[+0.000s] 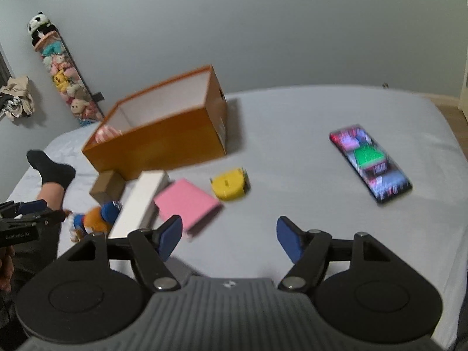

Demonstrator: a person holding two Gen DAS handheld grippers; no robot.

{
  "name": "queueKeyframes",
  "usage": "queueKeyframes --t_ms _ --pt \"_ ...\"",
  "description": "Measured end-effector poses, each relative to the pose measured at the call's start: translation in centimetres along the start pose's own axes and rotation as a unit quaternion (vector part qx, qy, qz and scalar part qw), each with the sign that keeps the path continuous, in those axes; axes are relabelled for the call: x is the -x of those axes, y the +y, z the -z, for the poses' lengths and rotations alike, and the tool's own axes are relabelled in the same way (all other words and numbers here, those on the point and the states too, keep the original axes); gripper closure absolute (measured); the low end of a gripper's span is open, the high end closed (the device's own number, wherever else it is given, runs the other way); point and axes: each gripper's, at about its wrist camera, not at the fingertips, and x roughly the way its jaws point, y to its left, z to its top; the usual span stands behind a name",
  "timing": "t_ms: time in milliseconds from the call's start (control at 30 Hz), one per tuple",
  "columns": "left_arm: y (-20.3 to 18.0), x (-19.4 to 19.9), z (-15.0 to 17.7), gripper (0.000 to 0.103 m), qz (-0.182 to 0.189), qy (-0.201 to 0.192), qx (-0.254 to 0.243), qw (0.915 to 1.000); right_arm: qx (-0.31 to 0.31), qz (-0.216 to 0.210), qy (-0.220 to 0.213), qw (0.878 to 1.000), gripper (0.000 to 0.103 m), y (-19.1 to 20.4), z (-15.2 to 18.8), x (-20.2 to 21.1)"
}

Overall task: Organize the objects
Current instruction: 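Withdraw both tools from the shoebox toward the remaining items, then grasp the bear plush with the left tool while the right tool grasps the black gift box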

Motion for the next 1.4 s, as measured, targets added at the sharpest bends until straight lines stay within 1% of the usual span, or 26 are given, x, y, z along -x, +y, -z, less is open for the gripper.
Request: queueKeyframes --t_ms 100,167,233,333,533,600,700,733,800,833,900,967,1067,1167,1267,1367,1400 --pt "-0.5 -0.6 0.6 0.014 -0.005 0.003 -0.016 0.9999 0.003 -0.001 0.016 1.000 0.030 0.3 1.5 -0.7" --pt "-0.9 -0.6 1.0 0.014 -0.010 0.000 -0.035 0.9993 0.013 0.003 0.017 1.000 0.030 0.6 2.2 -0.8" --pt "-1.0 -0.7 1.3 0.014 -0.005 -0.002 -0.050 0.9987 0.019 0.005 0.017 1.000 0.030 0.9 2.9 -1.0" --pt "-1.3 -1.0 1.6 0.014 0.003 -0.002 -0.081 0.9967 0.026 0.002 0.023 0.999 0.030 1.3 3.4 -1.3" --pt "-1.0 -2.2 1.5 0.014 -0.003 0.003 -0.136 0.9908 0.043 0.004 0.022 0.999 0.029 2.1 3.4 -1.7" --pt "-0.8 -2.8 1.6 0.014 -0.003 0.008 -0.167 0.9859 0.050 0.004 0.022 0.999 0.029 2.4 3.3 -1.9" --pt "-0.9 -4.0 2.0 0.014 -0.010 0.024 -0.232 0.9724 0.067 0.004 0.024 0.997 0.029 2.9 3.3 -2.2" --pt "-0.8 -4.4 2.1 0.015 -0.007 0.031 -0.251 0.9674 0.074 0.004 0.024 0.997 0.028 3.1 3.4 -2.3" --pt "-0.6 -5.0 2.2 0.015 0.001 0.047 -0.274 0.9605 0.095 0.001 0.025 0.995 0.025 3.7 3.6 -2.5" --pt "-0.6 -5.3 2.3 0.015 0.005 0.053 -0.287 0.9563 0.107 -0.001 0.026 0.994 0.021 4.1 3.7 -2.7" --pt "-0.5 -5.8 2.5 0.015 0.012 0.064 -0.307 0.9496 0.139 -0.008 0.028 0.990 0.019 4.9 4.0 -3.0" --pt "-0.3 -6.3 2.6 0.015 0.016 0.072 -0.316 0.9459 0.172 -0.015 0.024 0.985 0.015 5.8 4.4 -3.2" --pt "-0.1 -6.9 2.8 0.015 0.021 0.079 -0.323 0.9430 0.221 -0.030 0.016 0.975 0.014 7.1 5.0 -3.3" --pt "0.2 -7.7 2.9 0.016 0.022 0.083 -0.325 0.9419 0.263 -0.048 0.000 0.964 0.014 8.1 5.5 -3.4" --pt "0.5 -8.5 2.9 0.016 0.021 0.088 -0.323 0.9420 0.297 -0.046 -0.002 0.954 0.015 8.8 5.8 -4.0" --pt "0.8 -9.2 2.7 0.022 0.020 0.092 -0.314 0.9448 0.331 -0.046 -0.006 0.943 0.015 9.3 6.1 -4.5" --pt "1.0 -9.5 2.6 0.027 0.020 0.094 -0.308 0.9464 0.345 -0.048 -0.008 0.937 0.015 9.4 6.3 -4.6"
